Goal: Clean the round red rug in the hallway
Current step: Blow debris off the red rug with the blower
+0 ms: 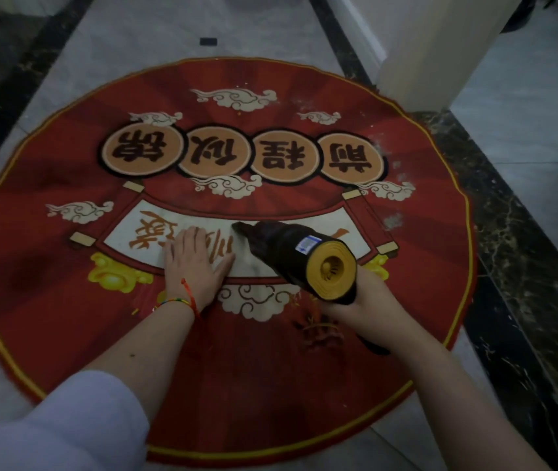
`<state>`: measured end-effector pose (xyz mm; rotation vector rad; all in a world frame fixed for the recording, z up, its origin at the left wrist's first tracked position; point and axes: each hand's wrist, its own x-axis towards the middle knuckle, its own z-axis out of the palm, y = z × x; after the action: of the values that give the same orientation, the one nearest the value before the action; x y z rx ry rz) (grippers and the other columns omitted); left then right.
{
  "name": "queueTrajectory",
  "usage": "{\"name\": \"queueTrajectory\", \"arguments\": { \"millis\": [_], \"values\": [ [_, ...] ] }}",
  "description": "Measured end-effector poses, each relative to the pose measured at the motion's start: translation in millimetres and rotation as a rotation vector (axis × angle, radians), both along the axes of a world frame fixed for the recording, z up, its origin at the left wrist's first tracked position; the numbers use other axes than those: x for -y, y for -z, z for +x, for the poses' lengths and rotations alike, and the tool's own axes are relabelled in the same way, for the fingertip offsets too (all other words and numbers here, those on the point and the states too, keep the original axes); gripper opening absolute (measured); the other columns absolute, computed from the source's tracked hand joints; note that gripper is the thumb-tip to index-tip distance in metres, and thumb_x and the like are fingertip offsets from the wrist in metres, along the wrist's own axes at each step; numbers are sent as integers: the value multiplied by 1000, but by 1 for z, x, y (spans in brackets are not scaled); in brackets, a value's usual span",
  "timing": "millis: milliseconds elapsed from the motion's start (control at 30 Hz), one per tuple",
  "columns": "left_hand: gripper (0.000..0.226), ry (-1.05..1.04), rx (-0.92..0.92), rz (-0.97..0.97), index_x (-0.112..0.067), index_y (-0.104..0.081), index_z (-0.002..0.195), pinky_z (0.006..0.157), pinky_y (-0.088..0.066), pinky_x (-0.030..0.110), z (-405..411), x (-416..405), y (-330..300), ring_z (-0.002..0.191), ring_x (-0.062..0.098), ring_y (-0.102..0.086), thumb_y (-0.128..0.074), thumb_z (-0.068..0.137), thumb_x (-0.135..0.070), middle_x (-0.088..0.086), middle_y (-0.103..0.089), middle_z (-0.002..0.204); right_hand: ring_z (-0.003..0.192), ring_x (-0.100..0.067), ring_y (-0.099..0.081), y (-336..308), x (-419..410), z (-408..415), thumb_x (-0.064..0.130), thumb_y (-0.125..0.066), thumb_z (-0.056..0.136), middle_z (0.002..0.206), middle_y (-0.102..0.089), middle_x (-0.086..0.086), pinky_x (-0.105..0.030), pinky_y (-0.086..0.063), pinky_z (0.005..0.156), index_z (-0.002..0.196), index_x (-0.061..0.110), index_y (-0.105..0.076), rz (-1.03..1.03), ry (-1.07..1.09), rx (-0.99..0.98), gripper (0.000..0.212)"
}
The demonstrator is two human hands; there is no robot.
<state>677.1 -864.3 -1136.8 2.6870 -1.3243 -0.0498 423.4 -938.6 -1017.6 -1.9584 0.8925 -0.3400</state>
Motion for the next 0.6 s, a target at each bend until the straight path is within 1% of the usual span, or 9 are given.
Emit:
{"name": "queueTrajectory", "arguments": {
  "millis": [67,133,233,300,400,467,533,600],
  "values": [
    [82,-28,-10,-26,-6,-32,145,116,-12,44,3,-5,1,141,28,-25,-27,89,-67,13,-33,150,71,6,-56,3,3,19,6,-71,73,77,-59,19,-9,-41,59,80,38,-50,-21,-19,-15,40],
    [85,-44,-14,-21,-7,-33,144,117,-11,44,5,-9,0,140,27,-26,-24,87,-68,13,-33,150,74,3,-56,5,5,27,5,-71,73,79,-59,18,-15,-42,61,82,37,-51,-22,-31,-25,39],
    [78,-38,-17,-1,-7,-29,146,118,-8,43,9,-15,-2,143,26,-20,-29,92,-64,12,-28,153,81,7,-59,2,2,12,7,-74,75,86,-62,18,-10,-45,62,88,39,-52,17,-50,-21,41],
    [78,-46,-17,-1,-7,-28,146,118,-8,43,11,-20,-2,143,26,-18,-30,92,-63,12,-26,154,83,6,-60,-1,0,8,6,-75,75,89,-63,17,-10,-47,63,89,39,-52,22,-77,-34,43],
    [78,-59,-12,-2,-7,-31,145,117,-10,43,11,-24,-2,143,26,-20,-31,92,-64,12,-28,153,72,12,-57,-1,3,28,3,-72,74,80,-60,17,-9,-43,59,82,37,-51,-5,-84,-31,40],
    [75,-72,-15,-20,-7,-34,143,117,-12,44,12,-25,-3,141,27,-23,-36,91,-62,13,-31,151,67,9,-56,-2,5,48,2,-70,73,76,-58,16,-7,-41,56,78,35,-49,-25,-128,-47,39],
    [73,-66,-5,-15,-8,-35,141,116,-14,45,14,-25,-4,140,27,-24,-38,91,-60,12,-33,150,66,5,-55,-4,7,60,2,-70,72,75,-57,15,-7,-40,55,77,35,-48,-36,-172,-65,40],
    [73,-66,0,-3,-9,-32,143,116,-13,44,15,-27,-6,141,26,-23,-37,91,-61,10,-31,151,66,7,-55,-5,10,58,3,-70,73,75,-58,14,-7,-41,56,77,34,-48,-34,-185,-71,38]
  ]
}}
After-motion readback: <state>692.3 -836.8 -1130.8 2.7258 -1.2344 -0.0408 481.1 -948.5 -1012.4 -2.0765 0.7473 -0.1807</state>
